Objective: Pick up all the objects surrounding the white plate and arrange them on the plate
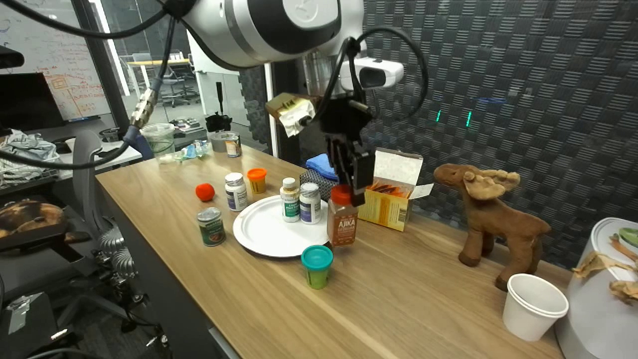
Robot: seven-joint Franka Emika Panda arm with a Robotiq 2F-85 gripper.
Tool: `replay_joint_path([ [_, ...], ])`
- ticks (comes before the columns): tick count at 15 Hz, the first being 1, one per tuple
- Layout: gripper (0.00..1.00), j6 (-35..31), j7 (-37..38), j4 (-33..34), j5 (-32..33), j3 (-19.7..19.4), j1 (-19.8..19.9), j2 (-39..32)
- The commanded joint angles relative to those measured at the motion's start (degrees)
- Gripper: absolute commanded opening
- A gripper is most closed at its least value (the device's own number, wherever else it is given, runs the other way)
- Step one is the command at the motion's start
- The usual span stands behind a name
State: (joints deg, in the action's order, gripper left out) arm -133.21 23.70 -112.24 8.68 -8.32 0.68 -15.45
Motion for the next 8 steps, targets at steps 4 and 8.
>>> replay_joint_path([
  [4,0.23,4.78,0.43,0.99,7.16,2.53,-3.71,4.74],
  [8,0.23,6.52,-1.13,0.91,6.51,5.73,-5.46,3.56],
])
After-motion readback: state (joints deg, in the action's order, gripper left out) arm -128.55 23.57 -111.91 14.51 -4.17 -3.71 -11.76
